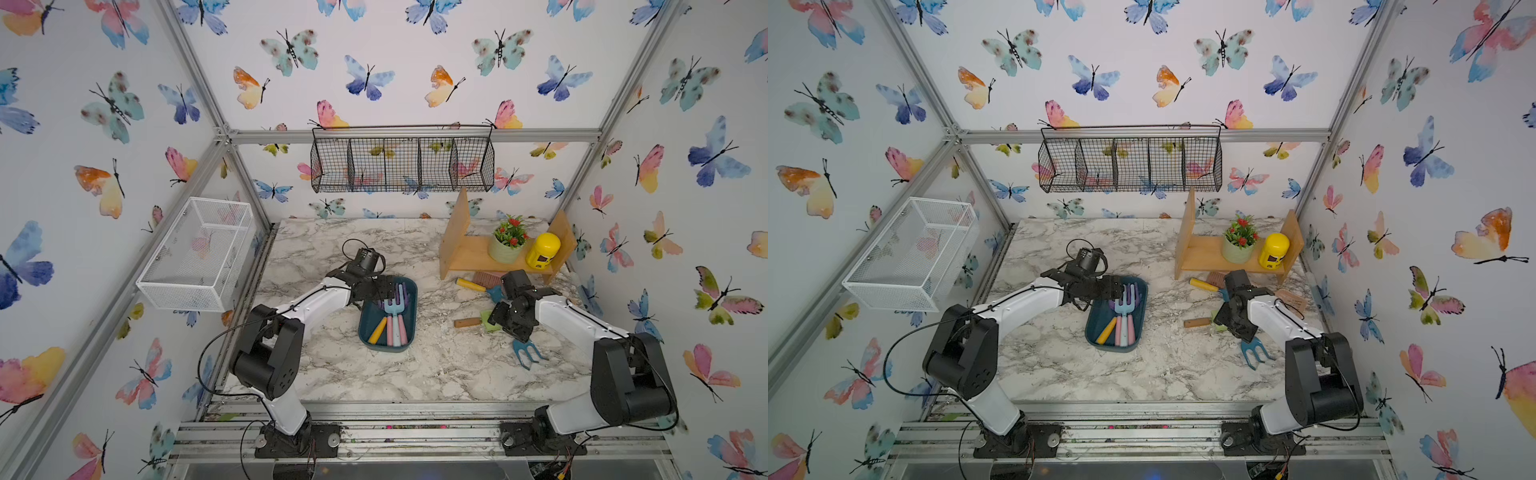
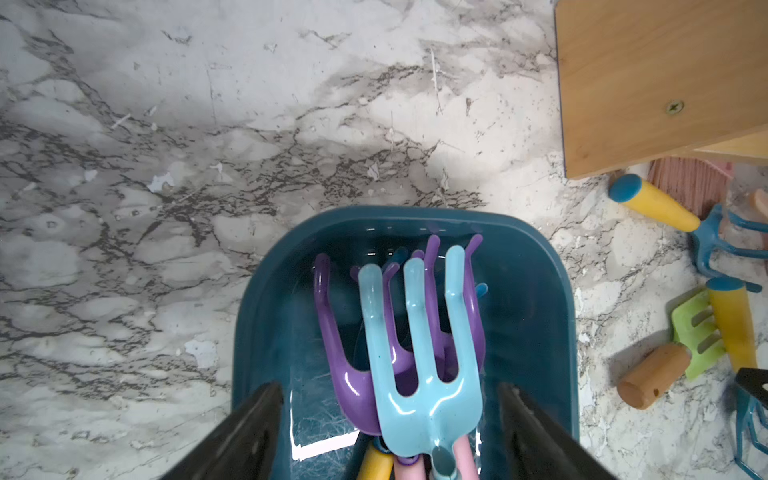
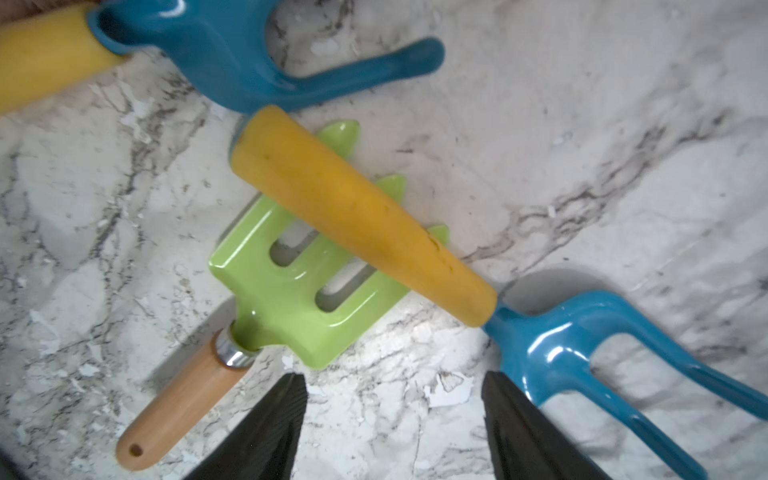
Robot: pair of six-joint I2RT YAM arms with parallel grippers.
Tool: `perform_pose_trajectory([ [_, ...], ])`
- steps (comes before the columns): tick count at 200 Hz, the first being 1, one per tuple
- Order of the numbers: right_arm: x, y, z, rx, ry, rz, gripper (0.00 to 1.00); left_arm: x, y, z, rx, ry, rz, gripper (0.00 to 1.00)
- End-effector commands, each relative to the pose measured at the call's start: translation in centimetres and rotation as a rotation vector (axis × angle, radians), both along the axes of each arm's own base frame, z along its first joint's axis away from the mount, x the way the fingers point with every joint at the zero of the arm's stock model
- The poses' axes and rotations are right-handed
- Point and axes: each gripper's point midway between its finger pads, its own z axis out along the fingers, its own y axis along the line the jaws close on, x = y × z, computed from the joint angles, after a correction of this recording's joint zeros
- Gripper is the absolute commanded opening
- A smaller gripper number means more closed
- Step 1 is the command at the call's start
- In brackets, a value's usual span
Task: Put the rake into the storage box
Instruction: Adjust the rake at the center of the board.
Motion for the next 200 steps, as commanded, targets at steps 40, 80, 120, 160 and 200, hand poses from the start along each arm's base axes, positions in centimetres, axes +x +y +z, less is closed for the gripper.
perform_pose_trajectory([
  [40, -0.8, 0.5, -0.1, 0.05, 0.03, -0.032, 0.73, -0.2, -0.8, -0.2, -0.026, 0.021, -0.024, 0.85],
  [80, -1.5, 0.8, -0.5, 0.088, 0.047, -0.057, 0.73, -0.2, -0.8, -0.1, -0.031, 0.018, -0.02, 0.85],
  [120, -0.8, 1.2, 0.5, 0.167, -0.005, -0.047, 0.72, -0.2, -0.9, 0.0, -0.038, 0.022, -0.019, 0.85],
  [160, -1.1, 2.1, 0.9, 0.216, -0.014, -0.018, 0.71, -0.4, -0.8, 0.1, -0.043, 0.017, -0.016, 0.85],
  [200, -1.7, 2.0, -0.3, 0.212, 0.037, -0.037, 0.71, -0.4, -0.9, 0.0, -0.047, 0.018, -0.015, 0.86],
])
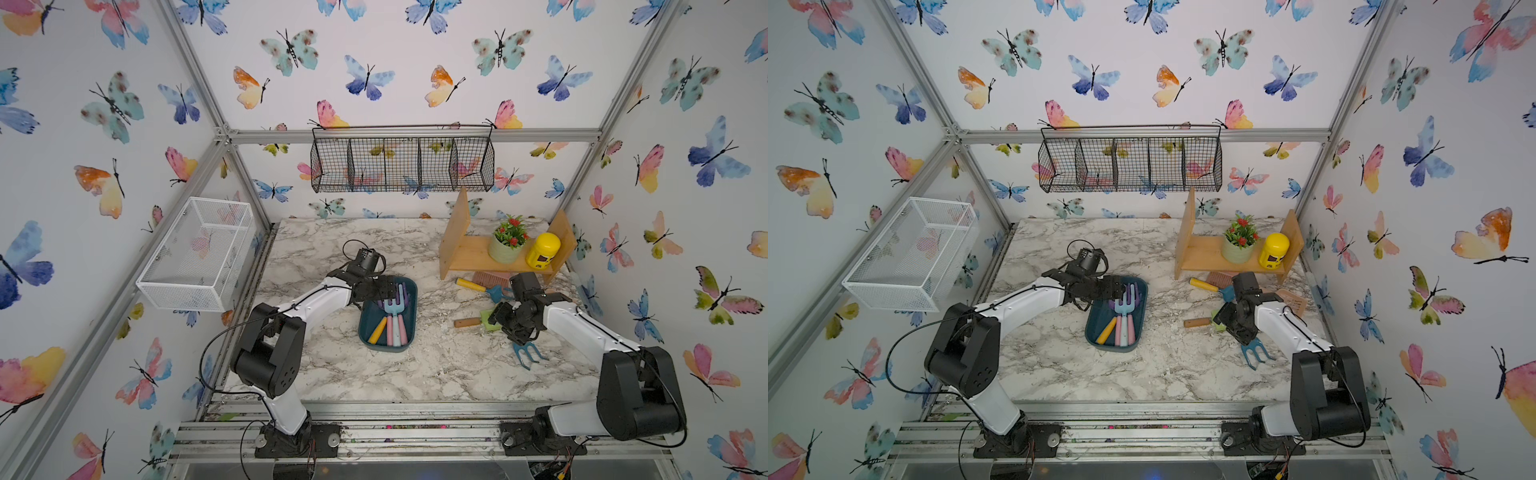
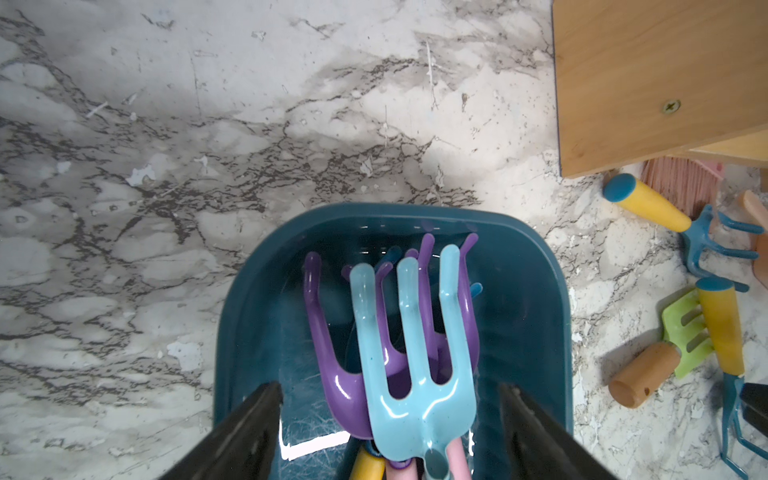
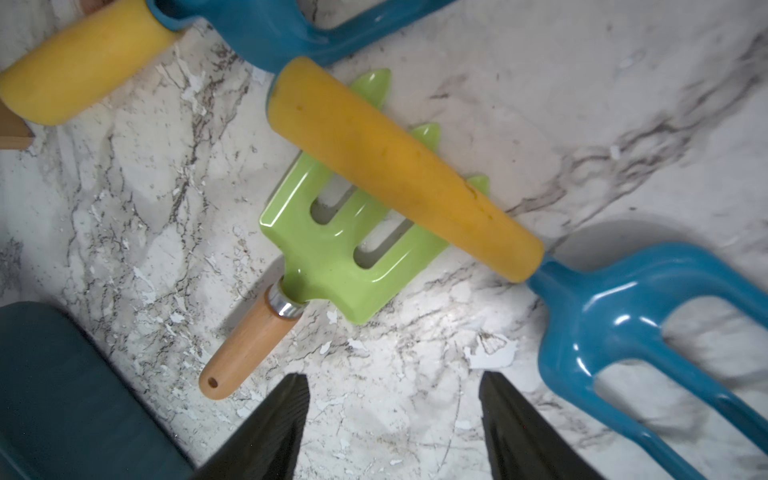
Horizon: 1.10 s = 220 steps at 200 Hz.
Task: Put the rake into the storage box
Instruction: Adjust the rake at the center of the board.
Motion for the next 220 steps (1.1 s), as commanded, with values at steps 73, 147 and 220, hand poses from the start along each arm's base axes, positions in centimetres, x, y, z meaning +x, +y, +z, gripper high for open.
perform_pose_trajectory([
  [73, -4.8, -2.5, -2.7, -0.117, 0.177, -0.057, 0.7, -0.4, -0.4, -0.4, -0.008, 0.014, -0.024, 0.86],
  [147, -4.5, -7.3, -1.9, -0.261, 0.198, -0.105, 0.72, -0.4, -0.4, -0.7, 0.001, 0.019, -0.031, 0.86],
  [220, -1.2, -12.0, -1.6, -0.198, 0.159, -0.204, 0.72, -0.3, -0.1, -0.4, 0.013, 0.007, -0.027, 0.87],
])
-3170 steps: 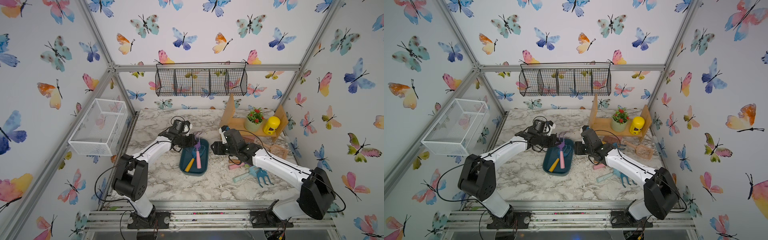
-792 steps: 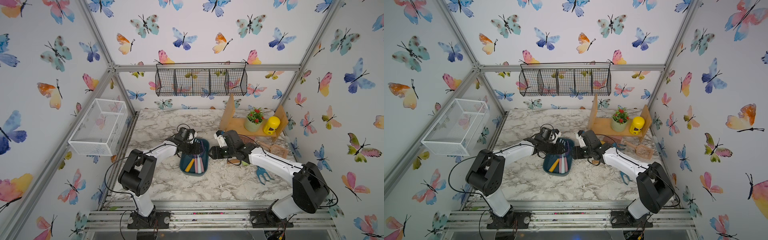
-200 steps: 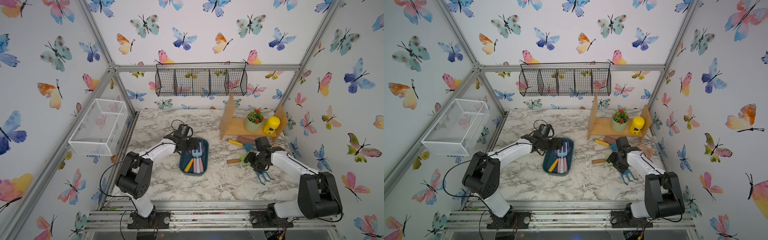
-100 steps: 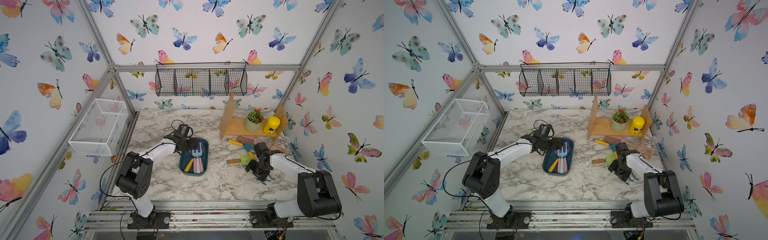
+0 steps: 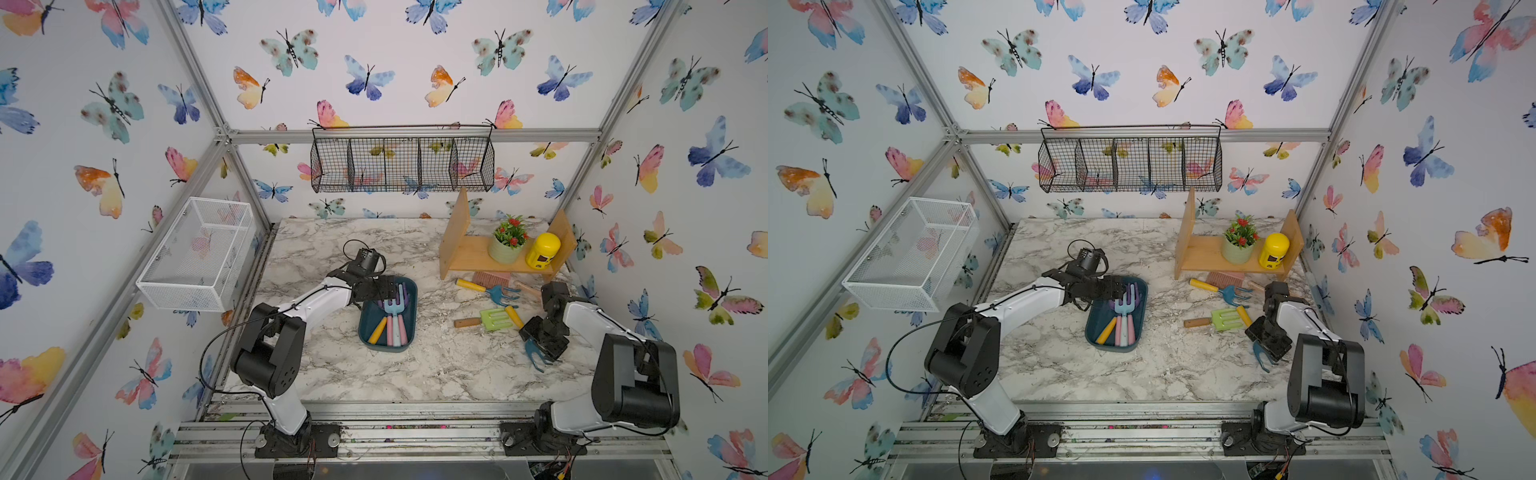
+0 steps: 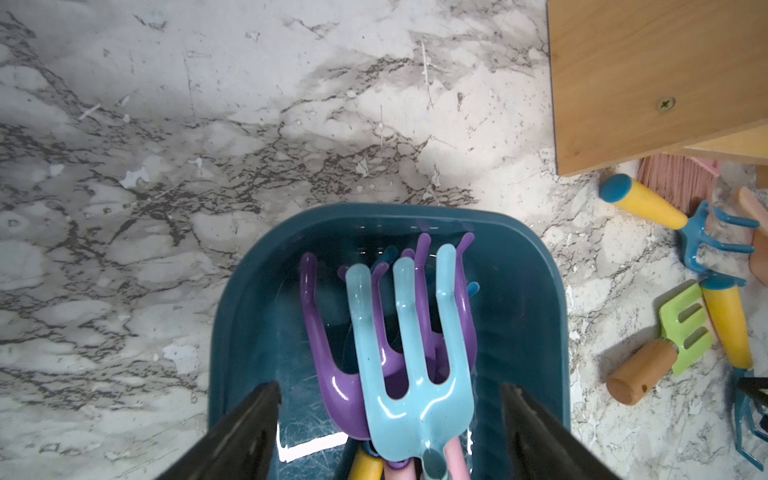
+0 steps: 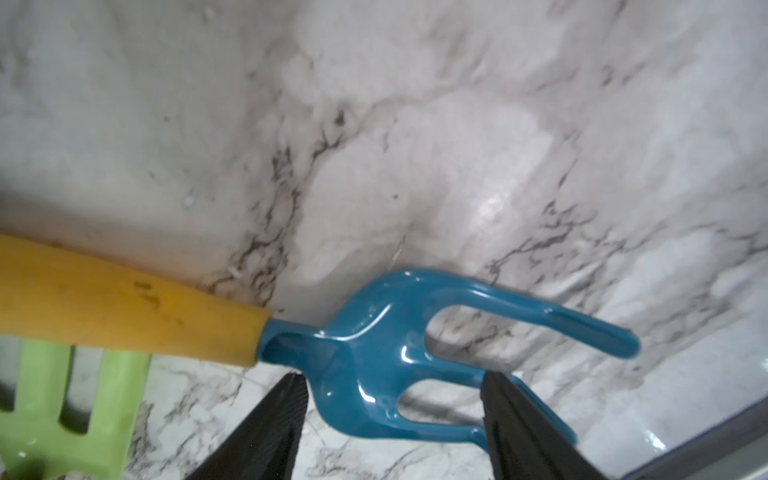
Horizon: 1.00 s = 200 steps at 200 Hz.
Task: Put the rake into the storage box
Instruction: Adjust the rake at the center of the board.
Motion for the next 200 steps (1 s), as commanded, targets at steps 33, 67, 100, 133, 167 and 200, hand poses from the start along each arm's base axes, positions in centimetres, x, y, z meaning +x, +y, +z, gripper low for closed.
perform_pose_trajectory([
  [33, 3.8, -1.1, 1.6, 0.001, -0.061, 0.054, 0.71, -0.2, 0.0, -0.3, 0.011, 0.008, -0.018, 0.87],
  [67, 2.5, -0.1, -0.3, 0.053, -0.017, 0.069, 0.69, -0.2, 0.1, -0.4, 0.013, 0.011, -0.015, 0.87],
  [100, 1.4, 0.5, -0.7, 0.073, -0.025, 0.088, 0.69, -0.2, 0.0, -0.6, 0.011, 0.016, -0.015, 0.87],
  [133, 1.5, 0.7, -0.7, 0.085, -0.027, 0.11, 0.67, -0.3, -0.2, -0.9, 0.002, 0.029, -0.019, 0.87],
  [167, 3.5, 0.6, 1.4, 0.076, -0.113, 0.134, 0.67, -0.3, -0.1, -0.7, 0.002, 0.02, -0.017, 0.87],
  [200, 5.9, 0.7, 3.5, 0.085, -0.194, 0.143, 0.67, -0.3, -0.2, -0.7, -0.007, 0.026, -0.017, 0.87],
])
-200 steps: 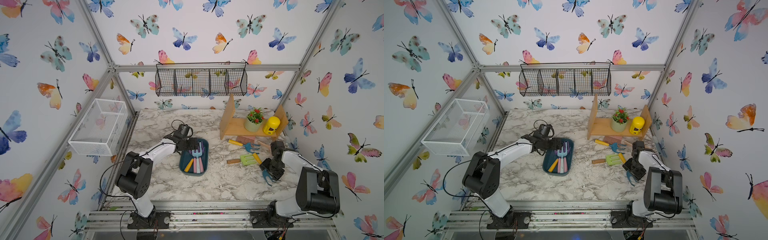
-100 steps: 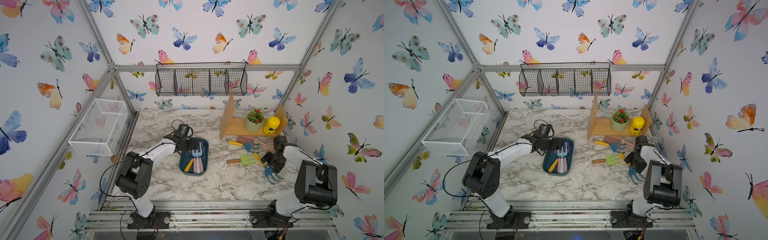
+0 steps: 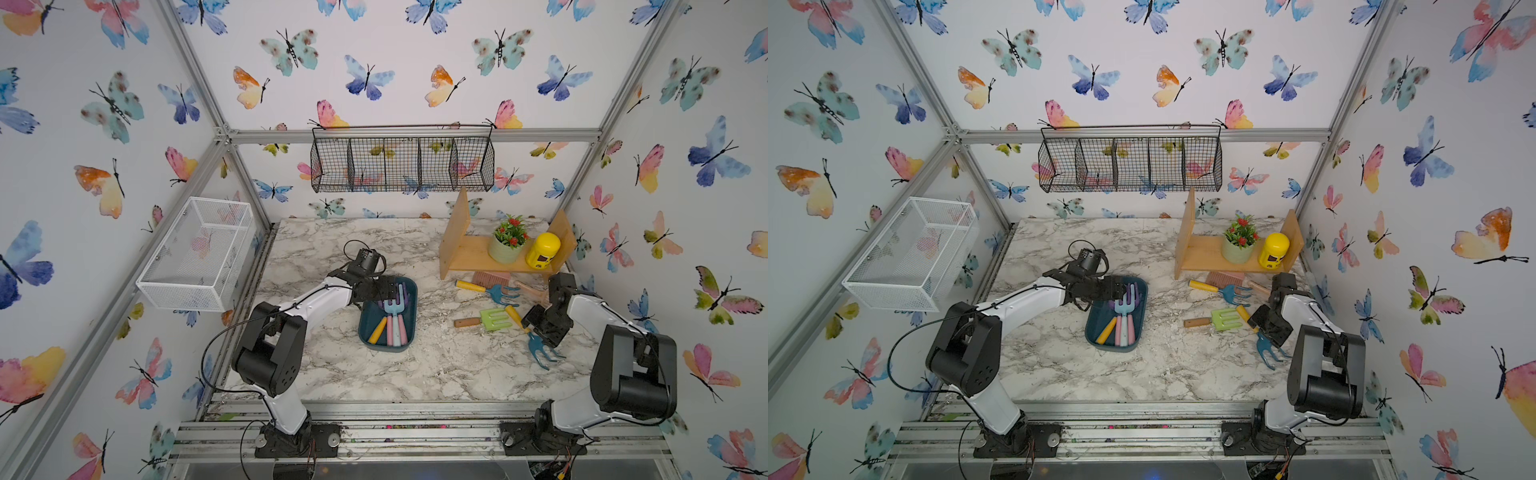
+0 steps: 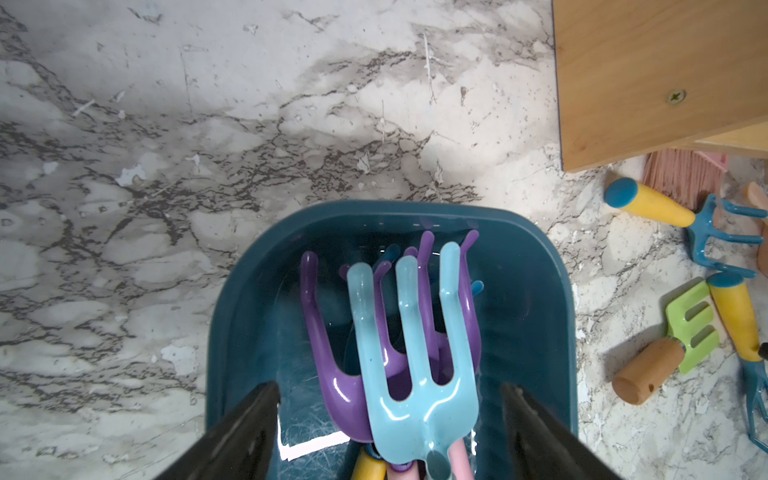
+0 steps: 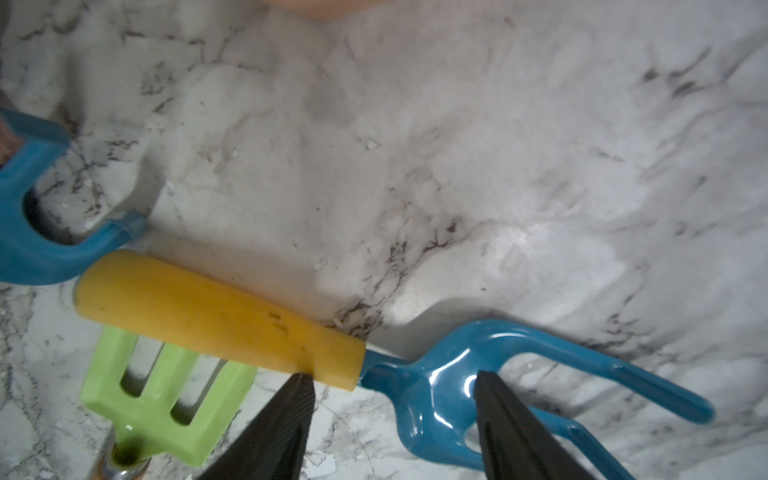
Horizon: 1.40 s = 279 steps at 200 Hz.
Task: Put the rake into the storage box
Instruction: Adjust the rake at the center of the board.
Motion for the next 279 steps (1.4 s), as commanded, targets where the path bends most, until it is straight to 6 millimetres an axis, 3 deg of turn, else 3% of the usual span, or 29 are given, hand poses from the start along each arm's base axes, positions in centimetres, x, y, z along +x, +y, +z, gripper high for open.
perform_pose_trajectory([
  [1, 2.0, 0.5, 2.3, 0.028, -0.074, 0.029, 0.67, -0.2, -0.2, -0.3, -0.012, 0.018, -0.013, 0.87],
  [23, 3.0, 0.7, 1.9, 0.045, -0.077, 0.034, 0.65, -0.3, -0.2, -0.3, -0.013, 0.017, -0.012, 0.87],
  [71, 4.7, 1.1, -1.1, 0.094, -0.046, 0.036, 0.58, -0.3, 0.0, 0.2, -0.008, 0.004, -0.007, 0.87],
  [111, 4.6, 1.9, -2.0, 0.136, -0.041, 0.033, 0.55, -0.3, 0.2, 0.4, 0.0, -0.003, -0.002, 0.87],
  [145, 2.3, 3.8, -2.6, 0.175, -0.027, 0.054, 0.55, -0.2, 0.1, 0.3, -0.004, 0.0, 0.0, 0.88],
  [176, -1.7, 6.3, -3.8, 0.199, 0.04, 0.12, 0.56, -0.2, -0.1, 0.1, -0.014, 0.009, -0.002, 0.87],
  [202, -5.2, 6.6, -4.2, 0.195, 0.097, 0.156, 0.56, -0.2, -0.1, 0.0, -0.016, 0.012, -0.001, 0.88],
  [245, -6.4, 6.1, -1.4, 0.154, 0.09, 0.208, 0.56, -0.3, -0.5, -0.3, -0.033, 0.03, -0.005, 0.87],
  [279, -8.2, 6.0, 0.1, 0.153, 0.112, 0.155, 0.56, -0.4, -0.5, -0.1, -0.04, 0.025, -0.005, 0.87],
])
